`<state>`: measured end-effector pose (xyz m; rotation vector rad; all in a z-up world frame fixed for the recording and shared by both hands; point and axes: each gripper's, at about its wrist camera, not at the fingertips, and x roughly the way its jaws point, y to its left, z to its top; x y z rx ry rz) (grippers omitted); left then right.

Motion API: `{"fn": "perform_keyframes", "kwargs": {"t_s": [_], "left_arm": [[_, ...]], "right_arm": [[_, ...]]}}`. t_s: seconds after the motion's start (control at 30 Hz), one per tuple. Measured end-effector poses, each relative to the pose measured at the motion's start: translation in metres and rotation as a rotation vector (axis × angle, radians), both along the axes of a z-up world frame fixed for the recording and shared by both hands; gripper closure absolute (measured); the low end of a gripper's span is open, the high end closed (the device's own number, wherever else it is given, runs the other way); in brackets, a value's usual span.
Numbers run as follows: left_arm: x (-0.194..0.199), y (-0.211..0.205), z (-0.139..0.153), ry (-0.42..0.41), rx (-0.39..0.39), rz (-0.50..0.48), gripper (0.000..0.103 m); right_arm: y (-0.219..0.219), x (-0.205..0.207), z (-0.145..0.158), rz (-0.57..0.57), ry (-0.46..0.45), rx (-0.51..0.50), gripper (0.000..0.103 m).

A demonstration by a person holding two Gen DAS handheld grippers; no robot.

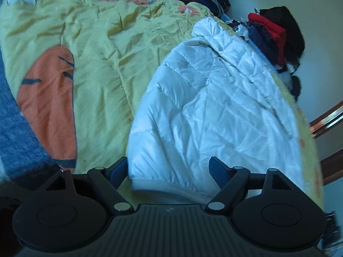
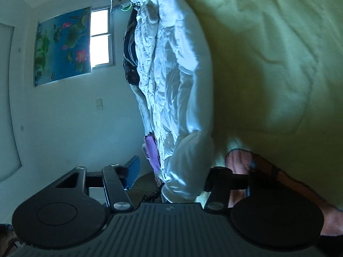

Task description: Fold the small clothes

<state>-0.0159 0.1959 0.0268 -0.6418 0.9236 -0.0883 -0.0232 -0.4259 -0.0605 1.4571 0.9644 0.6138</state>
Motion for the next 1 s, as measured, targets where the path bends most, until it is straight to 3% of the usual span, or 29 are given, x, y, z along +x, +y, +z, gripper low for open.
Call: {"fn": "perform_keyframes", "kwargs": {"t_s": [0.07, 0.13, 0.2, 0.33, 0.43, 0.47, 0.5, 0.53, 0.67, 0.9, 1.0], "left_arm": [[-0.001, 0.010, -0.002, -0.010, -0.105, 0.002, 0.025], [0.000, 0.018, -0.006, -0.013, -0.195, -0.007, 0.061], [0.002, 0.025, -0.014, 0.014, -0.230, 0.002, 0.073], [0.002, 0.034, -0.031, 0.036, -0.320, 0.019, 0.072], [0.003, 0.034, -0.033, 0.027, -0.334, 0.016, 0.072], [0.003, 0.033, -0.031, 0.029, -0.314, 0.012, 0.075], [0.003, 0.030, -0.028, 0.025, -0.291, 0.002, 0.088], [0.003, 0.028, -0.026, 0.020, -0.281, -0.017, 0.092], [0.002, 0.018, -0.007, -0.033, -0.228, -0.051, 0.094], [-0.007, 0.023, 0.043, -0.196, -0.258, -0.090, 0.095], [-0.013, 0.032, 0.053, -0.229, -0.280, -0.081, 0.095]], "right_arm": [[-0.001, -0.001, 0.000, -0.003, -0.002, 0.000, 0.048], [-0.001, -0.003, -0.002, -0.005, -0.003, -0.007, 0.053], [0.001, -0.002, -0.008, -0.003, -0.004, -0.009, 0.058], [0.000, -0.001, -0.016, -0.010, 0.000, 0.030, 0.058], [-0.002, -0.002, -0.019, -0.020, 0.006, 0.058, 0.058], [-0.002, -0.002, -0.018, -0.023, 0.003, 0.048, 0.062], [0.000, -0.002, -0.016, -0.023, -0.008, 0.025, 0.067], [0.002, -0.002, -0.012, -0.023, -0.023, -0.020, 0.072], [0.007, -0.002, 0.001, -0.038, -0.076, -0.102, 0.080], [-0.003, -0.004, 0.038, -0.023, -0.200, -0.090, 0.083], [-0.013, -0.012, 0.048, -0.030, -0.232, -0.071, 0.083]]}}
